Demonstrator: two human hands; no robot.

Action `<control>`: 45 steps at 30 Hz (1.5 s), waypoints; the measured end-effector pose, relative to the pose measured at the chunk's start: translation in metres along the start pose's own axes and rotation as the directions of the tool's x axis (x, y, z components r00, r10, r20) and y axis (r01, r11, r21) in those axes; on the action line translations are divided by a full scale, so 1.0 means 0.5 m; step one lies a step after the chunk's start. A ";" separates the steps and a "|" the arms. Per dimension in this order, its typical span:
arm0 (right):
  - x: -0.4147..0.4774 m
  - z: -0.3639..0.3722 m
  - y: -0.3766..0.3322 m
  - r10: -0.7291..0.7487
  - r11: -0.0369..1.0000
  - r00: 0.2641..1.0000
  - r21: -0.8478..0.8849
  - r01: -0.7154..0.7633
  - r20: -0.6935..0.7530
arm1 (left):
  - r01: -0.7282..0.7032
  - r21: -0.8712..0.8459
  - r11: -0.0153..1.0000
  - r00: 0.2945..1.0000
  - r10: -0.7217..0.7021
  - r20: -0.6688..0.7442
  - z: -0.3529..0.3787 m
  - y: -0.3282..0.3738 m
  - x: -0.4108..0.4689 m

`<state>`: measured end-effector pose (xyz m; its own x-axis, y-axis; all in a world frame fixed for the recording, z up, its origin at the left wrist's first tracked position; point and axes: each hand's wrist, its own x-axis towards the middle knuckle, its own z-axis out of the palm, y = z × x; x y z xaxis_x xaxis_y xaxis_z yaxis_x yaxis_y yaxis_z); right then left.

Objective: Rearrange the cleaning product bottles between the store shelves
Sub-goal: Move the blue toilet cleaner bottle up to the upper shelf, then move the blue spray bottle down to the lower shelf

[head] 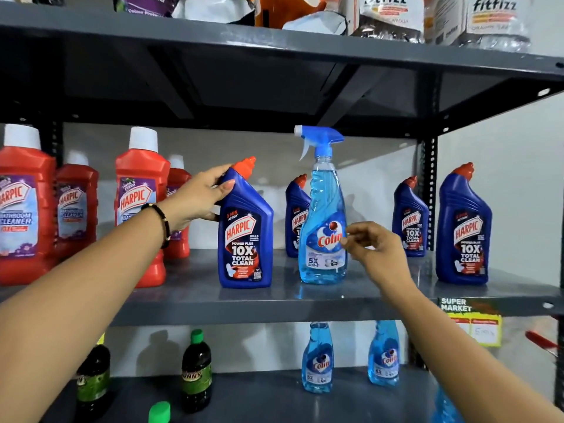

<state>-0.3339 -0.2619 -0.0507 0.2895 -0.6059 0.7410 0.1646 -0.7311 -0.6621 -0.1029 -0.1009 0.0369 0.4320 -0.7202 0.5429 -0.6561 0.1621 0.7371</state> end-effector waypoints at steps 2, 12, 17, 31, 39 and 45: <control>0.011 -0.026 0.028 0.060 0.998 0.998 -0.014 -0.060 -0.025 | -0.062 0.275 0.959 0.980 0.111 -0.164 0.004 0.009 -0.007; 0.038 0.009 0.072 0.333 0.912 0.879 0.123 -0.392 0.341 | -0.140 0.167 0.976 0.990 0.143 -0.005 0.257 0.106 0.012; 0.032 0.025 0.073 0.339 0.916 0.882 0.101 -0.389 0.328 | -0.019 -0.183 0.983 1.000 0.019 -0.002 0.277 0.103 0.065; -0.090 -0.049 -0.027 0.239 0.948 0.935 0.147 -0.283 0.264 | -0.110 -0.143 0.984 0.993 0.103 -0.053 0.266 0.166 -0.032; -0.290 -0.131 -0.012 0.223 0.906 0.891 0.254 -0.339 0.396 | -0.122 -0.199 0.972 0.992 0.123 -0.007 0.294 0.167 -0.262; -0.397 -0.121 0.126 0.349 0.887 0.786 0.091 -0.453 0.510 | 0.076 -0.307 0.949 0.993 -0.045 0.106 0.363 0.023 -0.368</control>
<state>-0.4379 -0.2067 -0.2325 0.7656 -0.5721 0.2942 0.1009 -0.3449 -0.9332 -0.3023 -0.0888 -0.1274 0.3932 -0.7942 0.4633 -0.3999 0.3060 0.8640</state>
